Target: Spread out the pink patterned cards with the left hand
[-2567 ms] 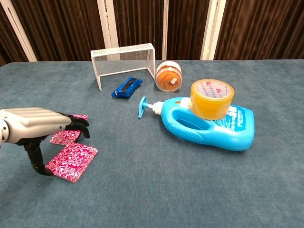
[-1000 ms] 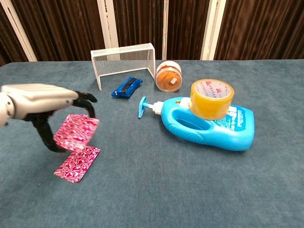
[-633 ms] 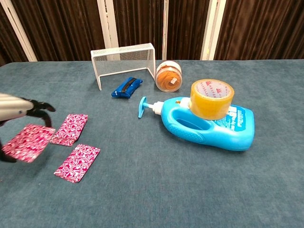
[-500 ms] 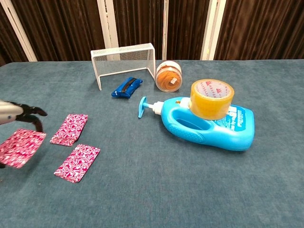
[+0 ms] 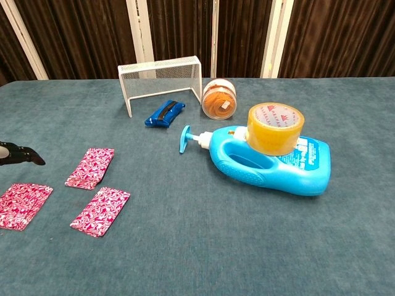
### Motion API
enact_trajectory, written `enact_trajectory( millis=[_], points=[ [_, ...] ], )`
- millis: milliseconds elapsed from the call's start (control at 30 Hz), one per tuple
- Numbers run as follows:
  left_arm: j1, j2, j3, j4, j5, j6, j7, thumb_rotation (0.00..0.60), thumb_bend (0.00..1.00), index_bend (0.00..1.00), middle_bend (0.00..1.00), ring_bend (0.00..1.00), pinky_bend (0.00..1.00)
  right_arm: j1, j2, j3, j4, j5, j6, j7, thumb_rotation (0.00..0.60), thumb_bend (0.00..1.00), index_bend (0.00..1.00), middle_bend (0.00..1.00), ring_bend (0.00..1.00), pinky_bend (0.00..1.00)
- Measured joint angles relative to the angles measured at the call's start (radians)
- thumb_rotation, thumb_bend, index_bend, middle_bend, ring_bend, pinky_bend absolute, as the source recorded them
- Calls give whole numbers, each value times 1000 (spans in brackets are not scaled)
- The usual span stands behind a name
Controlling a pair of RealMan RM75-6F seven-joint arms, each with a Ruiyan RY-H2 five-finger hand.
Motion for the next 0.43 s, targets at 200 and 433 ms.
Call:
enact_trajectory(
  millis=[200, 433],
  points=[
    [29, 18, -11, -22, 33, 38, -54, 600, 164, 4, 0, 0, 0, 0, 0, 0, 3, -2, 2, -1, 600, 363, 0, 0, 0, 87],
    [174, 41, -5, 0, 277, 286, -206, 600, 149, 0, 0, 0, 0, 0, -8, 3, 23, -19, 23, -40, 600, 364, 0, 0, 0, 87]
  ],
)
